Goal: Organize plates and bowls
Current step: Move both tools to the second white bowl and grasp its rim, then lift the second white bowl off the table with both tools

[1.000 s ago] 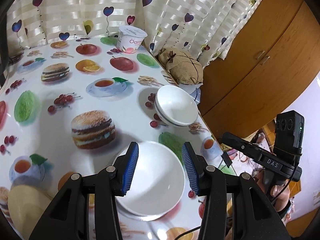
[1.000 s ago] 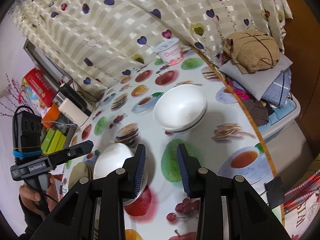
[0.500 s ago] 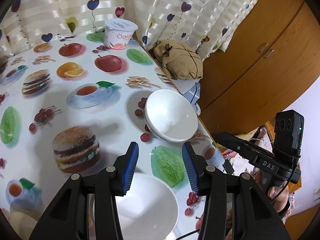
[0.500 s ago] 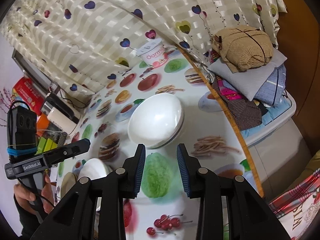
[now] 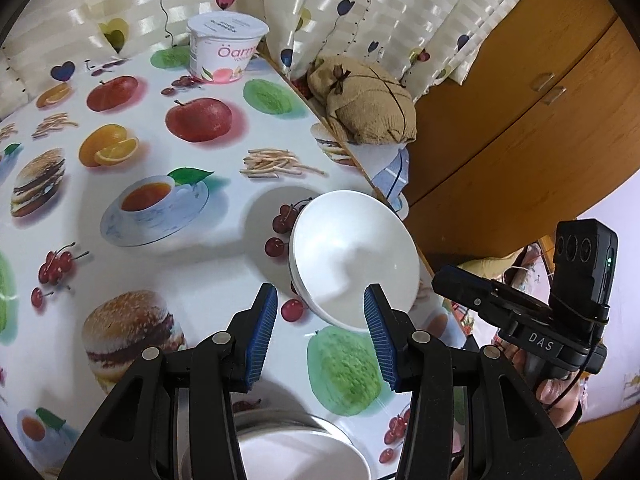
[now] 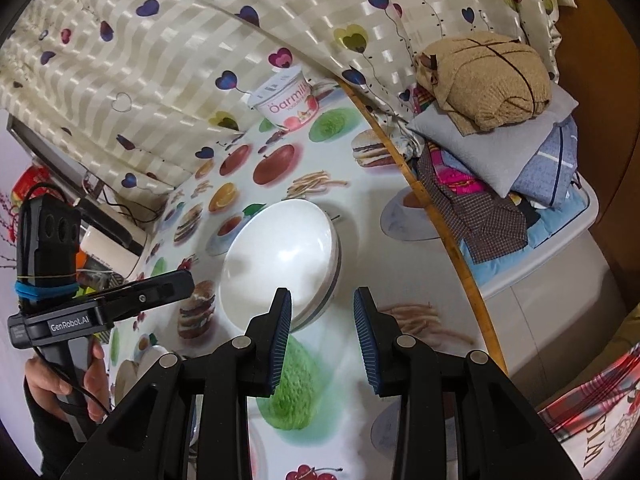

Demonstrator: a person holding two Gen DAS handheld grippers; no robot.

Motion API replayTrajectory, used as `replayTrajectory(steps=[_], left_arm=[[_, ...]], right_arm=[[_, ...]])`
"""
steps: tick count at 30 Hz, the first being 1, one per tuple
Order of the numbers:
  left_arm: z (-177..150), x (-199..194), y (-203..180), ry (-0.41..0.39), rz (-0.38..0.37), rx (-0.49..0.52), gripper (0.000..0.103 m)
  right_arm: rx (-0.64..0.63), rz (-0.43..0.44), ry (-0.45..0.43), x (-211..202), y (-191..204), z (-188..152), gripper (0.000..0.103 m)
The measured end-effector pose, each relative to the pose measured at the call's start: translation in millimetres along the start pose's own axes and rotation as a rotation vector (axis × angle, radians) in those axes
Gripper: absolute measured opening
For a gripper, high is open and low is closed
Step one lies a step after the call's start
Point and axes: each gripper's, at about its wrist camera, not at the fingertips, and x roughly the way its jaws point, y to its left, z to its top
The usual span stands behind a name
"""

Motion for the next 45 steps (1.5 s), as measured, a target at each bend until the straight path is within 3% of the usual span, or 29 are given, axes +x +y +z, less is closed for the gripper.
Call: replayTrajectory(steps=[7,14,20,23,45], left_arm=[[6,20,6,0.053,0.015,0.004,0.046],[9,31,5,0.076,-0.003,0.013,0.046],[8,37,2,0.093,-0.007,0.027,0.032],[8,37,1,0.096,-0.001,0.034,0.031],[5,17,2,0.044,-0.017,0.024,0.031]], right_arm=[[0.005,-0.004,0.018,15,-2,7,0.032],[0.016,0.012,0.052,29,-6,8,0.022],[0.009,0.018,0.056,32,-4,9,0.018],[0.006,0.013,0.054,33,-4,9,0.018],[-0.017,0.008,0.034,21,11,10,0.018]])
